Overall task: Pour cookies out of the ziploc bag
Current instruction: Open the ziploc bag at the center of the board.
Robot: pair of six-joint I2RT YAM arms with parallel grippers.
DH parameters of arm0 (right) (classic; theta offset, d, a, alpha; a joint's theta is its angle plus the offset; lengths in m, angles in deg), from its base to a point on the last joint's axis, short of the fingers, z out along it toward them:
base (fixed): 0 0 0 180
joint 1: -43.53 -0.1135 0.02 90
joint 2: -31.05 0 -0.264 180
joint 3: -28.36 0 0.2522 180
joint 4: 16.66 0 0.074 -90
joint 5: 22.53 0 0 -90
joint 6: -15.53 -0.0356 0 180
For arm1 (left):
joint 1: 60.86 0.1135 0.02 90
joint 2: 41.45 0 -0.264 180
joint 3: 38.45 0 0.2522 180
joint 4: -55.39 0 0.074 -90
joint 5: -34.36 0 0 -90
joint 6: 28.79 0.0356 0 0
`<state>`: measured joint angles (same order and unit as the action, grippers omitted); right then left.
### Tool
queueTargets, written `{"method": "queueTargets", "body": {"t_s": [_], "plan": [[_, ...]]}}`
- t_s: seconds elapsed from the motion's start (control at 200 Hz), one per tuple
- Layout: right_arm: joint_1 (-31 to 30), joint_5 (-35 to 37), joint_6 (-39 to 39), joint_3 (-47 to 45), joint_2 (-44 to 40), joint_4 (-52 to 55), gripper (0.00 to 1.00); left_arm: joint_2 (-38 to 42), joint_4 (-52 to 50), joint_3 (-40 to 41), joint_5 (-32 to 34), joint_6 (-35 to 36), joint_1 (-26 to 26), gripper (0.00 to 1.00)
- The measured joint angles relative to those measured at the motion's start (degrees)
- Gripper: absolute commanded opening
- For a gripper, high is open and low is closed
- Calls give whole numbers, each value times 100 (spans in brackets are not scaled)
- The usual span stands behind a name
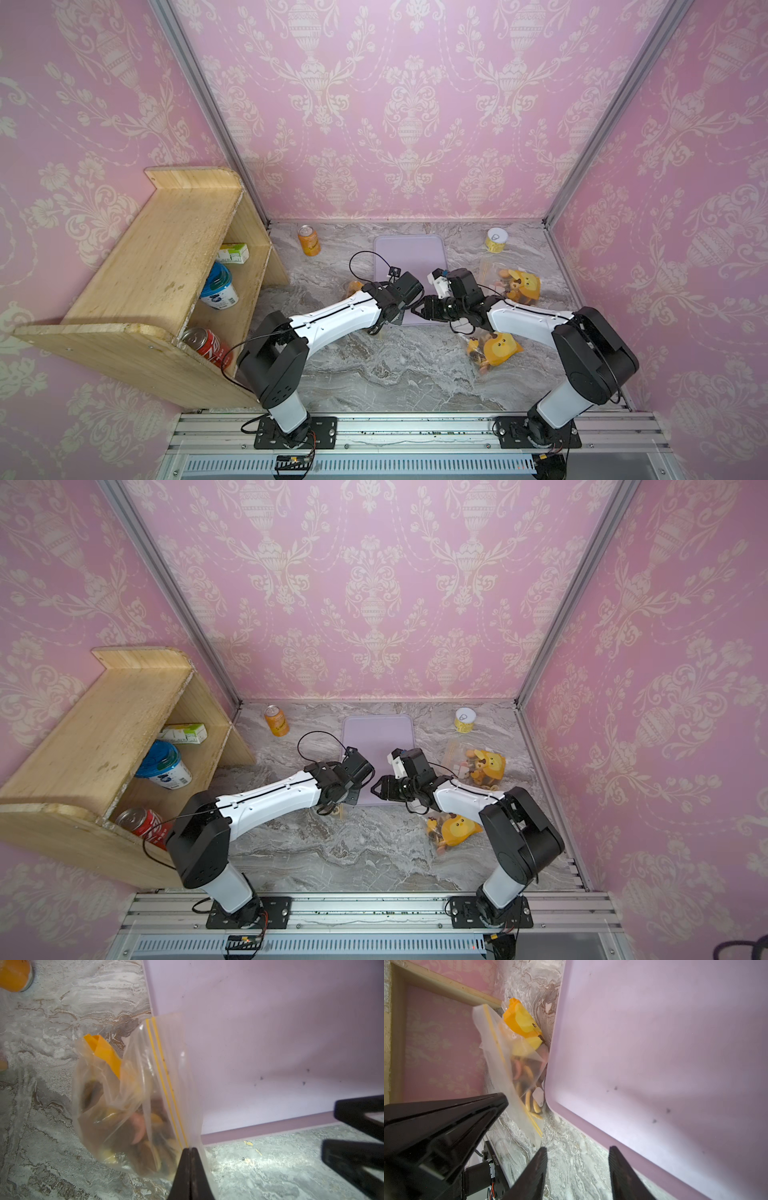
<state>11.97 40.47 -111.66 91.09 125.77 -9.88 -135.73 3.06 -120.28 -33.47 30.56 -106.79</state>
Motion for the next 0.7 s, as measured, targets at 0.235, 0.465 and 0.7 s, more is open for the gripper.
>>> {"method": "queueTargets", "body": {"t_s": [0.235, 0.465, 0.7], "plan": [[-413, -271, -87, 326, 492, -413, 47, 326, 273, 407, -131, 2, 127, 0], [-662, -428, -203, 605, 776, -706, 47, 328, 389, 452, -243, 17, 271, 0], [-688, -479, -343, 796, 1051, -931, 45, 330, 435, 452, -339, 20, 295, 0]]}}
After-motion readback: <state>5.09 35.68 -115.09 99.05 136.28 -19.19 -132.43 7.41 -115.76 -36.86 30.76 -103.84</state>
